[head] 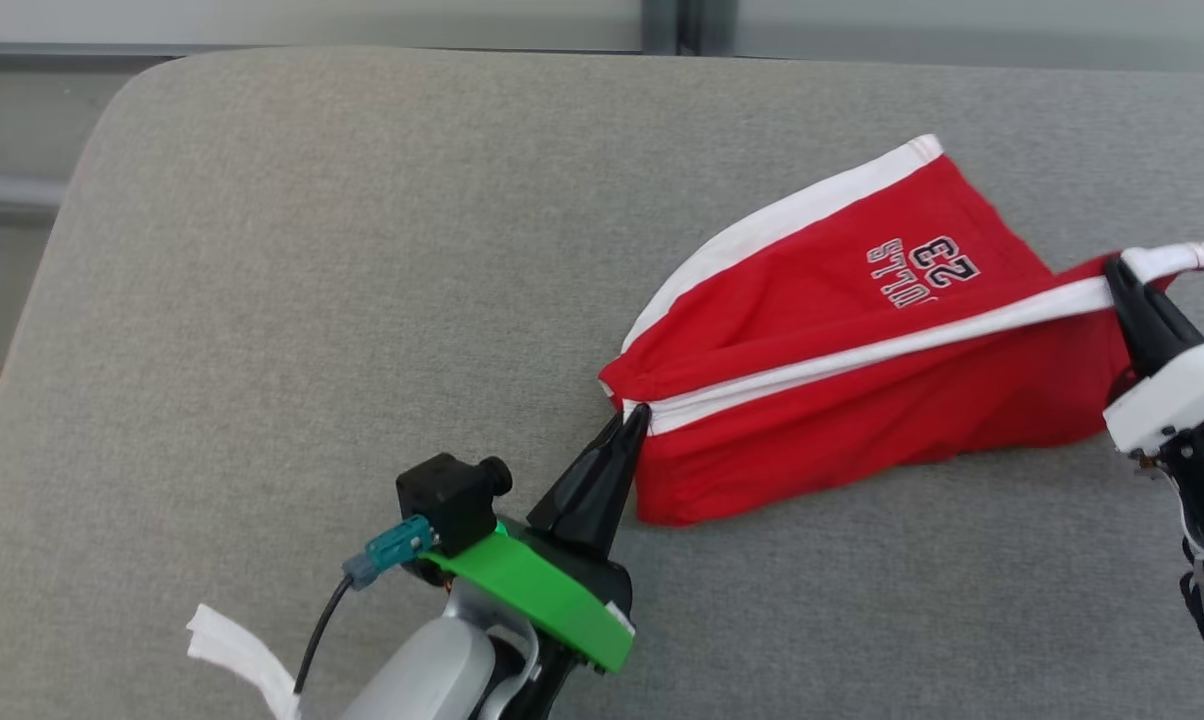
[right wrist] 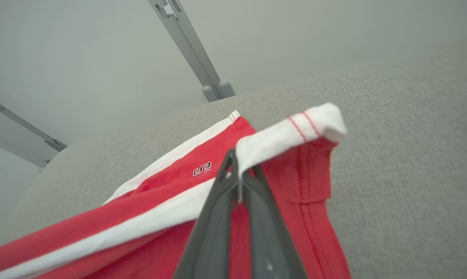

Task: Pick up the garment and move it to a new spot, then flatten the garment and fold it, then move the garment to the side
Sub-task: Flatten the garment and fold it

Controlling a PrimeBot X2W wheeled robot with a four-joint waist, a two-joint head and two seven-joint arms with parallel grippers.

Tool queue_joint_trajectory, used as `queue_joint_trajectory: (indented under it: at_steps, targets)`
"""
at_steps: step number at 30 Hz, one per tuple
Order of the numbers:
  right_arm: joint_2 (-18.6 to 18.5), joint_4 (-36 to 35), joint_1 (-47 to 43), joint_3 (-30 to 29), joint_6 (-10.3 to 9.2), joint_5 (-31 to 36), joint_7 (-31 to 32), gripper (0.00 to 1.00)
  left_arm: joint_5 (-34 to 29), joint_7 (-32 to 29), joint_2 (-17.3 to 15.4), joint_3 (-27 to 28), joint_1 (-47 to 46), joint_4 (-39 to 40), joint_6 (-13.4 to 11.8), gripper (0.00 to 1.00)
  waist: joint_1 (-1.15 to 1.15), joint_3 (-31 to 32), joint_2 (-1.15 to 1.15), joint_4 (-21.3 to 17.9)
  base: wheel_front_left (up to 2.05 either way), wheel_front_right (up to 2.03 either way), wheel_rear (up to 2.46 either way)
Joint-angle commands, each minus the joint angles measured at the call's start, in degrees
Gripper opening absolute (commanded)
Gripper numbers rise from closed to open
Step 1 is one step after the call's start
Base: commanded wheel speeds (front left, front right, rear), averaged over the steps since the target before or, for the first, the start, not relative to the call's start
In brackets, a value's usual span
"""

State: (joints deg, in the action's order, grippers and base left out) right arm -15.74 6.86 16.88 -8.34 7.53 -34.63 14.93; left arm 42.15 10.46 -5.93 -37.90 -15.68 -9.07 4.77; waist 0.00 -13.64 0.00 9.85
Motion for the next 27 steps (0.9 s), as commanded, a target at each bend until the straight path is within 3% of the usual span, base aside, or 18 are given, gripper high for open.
queue_joint_trajectory:
  at_steps: [1,10,17,19,20,21,22,23,27]
  targets:
    - [-0.83,1.39,3.06,0.39,-0.08,0.93,0.79,0.00,0.05,-0.20,0.52,-0.09,-2.39,-1.19,0.10,0.00,0.00,-5.17,0.00,5.86,0.00,0.00,0.00]
    - [-4.30,10.21,16.32,3.50,-0.08,6.08,6.13,0.00,2.82,0.26,2.80,-2.72,-13.48,-9.01,1.15,0.00,0.00,-10.04,0.00,9.75,0.00,0.00,0.00]
    - [-5.98,14.91,22.14,6.35,-0.07,8.06,9.06,0.00,8.82,2.20,2.98,-7.08,-19.04,-12.82,-0.49,0.00,0.00,-11.76,0.00,10.64,0.00,0.00,0.00]
    - [-6.07,15.70,23.20,6.87,-0.07,8.44,9.55,0.00,10.32,2.55,2.98,-8.70,-20.06,-13.43,-0.84,0.16,0.00,-11.94,0.00,10.71,0.00,0.00,0.00]
    - [-5.98,15.83,23.67,7.02,-0.07,8.59,8.98,0.13,11.00,2.83,2.98,-9.39,-20.47,-13.72,-1.11,0.26,0.00,-11.91,0.00,10.75,0.00,0.00,0.00]
    - [-5.93,15.80,23.92,7.28,-0.06,8.66,8.55,0.51,11.46,3.07,2.97,-9.84,-20.71,-13.97,-1.37,0.38,0.00,-11.88,0.00,10.76,0.00,0.00,0.00]
    - [-5.96,15.94,24.20,7.53,-0.06,8.69,8.00,1.00,12.15,3.35,2.98,-10.35,-20.98,-14.26,-1.85,0.74,0.00,-11.88,0.00,10.77,0.00,0.00,0.00]
    - [-5.97,16.06,24.49,7.60,-0.06,8.66,7.45,1.00,12.86,3.64,2.98,-10.62,-21.14,-14.33,-2.13,1.00,0.00,-11.91,0.00,10.79,0.00,0.00,0.00]
    - [-6.01,17.19,25.16,6.99,-0.06,9.39,5.82,1.00,13.92,4.40,2.97,-10.65,-22.22,-14.41,-3.00,1.00,0.00,-11.83,0.00,10.67,0.00,0.00,0.00]
